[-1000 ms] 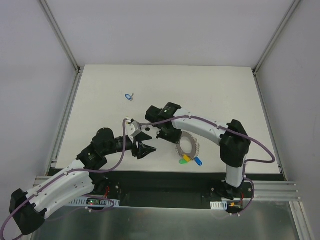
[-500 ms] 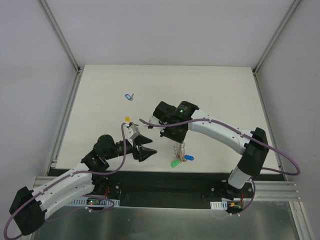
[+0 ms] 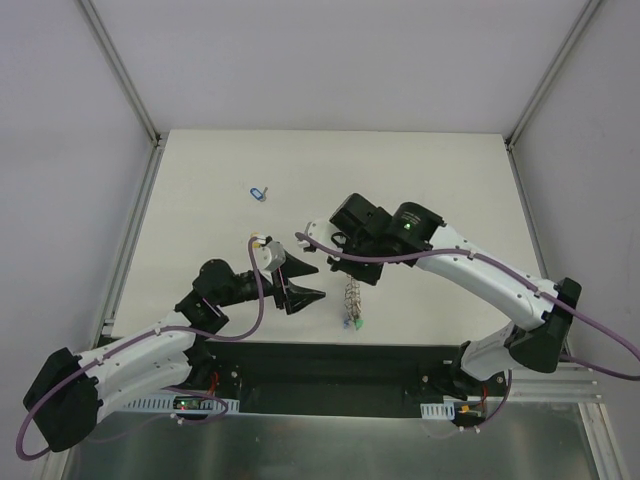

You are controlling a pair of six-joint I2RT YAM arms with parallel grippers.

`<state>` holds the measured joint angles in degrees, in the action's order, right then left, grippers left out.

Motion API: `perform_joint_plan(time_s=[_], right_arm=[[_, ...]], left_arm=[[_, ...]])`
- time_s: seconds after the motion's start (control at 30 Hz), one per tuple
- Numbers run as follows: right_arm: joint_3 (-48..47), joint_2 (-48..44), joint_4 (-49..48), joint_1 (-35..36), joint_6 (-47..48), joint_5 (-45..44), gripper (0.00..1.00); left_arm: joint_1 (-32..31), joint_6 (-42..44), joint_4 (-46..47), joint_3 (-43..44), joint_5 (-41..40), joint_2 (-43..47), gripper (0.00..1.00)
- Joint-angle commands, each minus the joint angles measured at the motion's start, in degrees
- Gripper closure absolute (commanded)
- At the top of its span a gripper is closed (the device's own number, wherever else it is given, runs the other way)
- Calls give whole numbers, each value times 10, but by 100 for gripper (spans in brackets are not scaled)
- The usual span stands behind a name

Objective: Put the keys on the keyring

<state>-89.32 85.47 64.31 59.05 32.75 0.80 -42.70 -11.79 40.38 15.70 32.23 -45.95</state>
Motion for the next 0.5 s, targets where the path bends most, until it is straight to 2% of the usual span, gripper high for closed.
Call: perform_joint_plan(time_s=[0.0,0.13,0.47], right_arm=[[-3,-40,-24,3,18,50,99],[-4,-51,-33,4,19,60,99],[0,-65,-38,10,22,71,99]], left_arm=[[-2,26,59,57,73,-16,38],[-1,27,61,85,99,-39,40],[-2,13,65,127,144,-100,54]])
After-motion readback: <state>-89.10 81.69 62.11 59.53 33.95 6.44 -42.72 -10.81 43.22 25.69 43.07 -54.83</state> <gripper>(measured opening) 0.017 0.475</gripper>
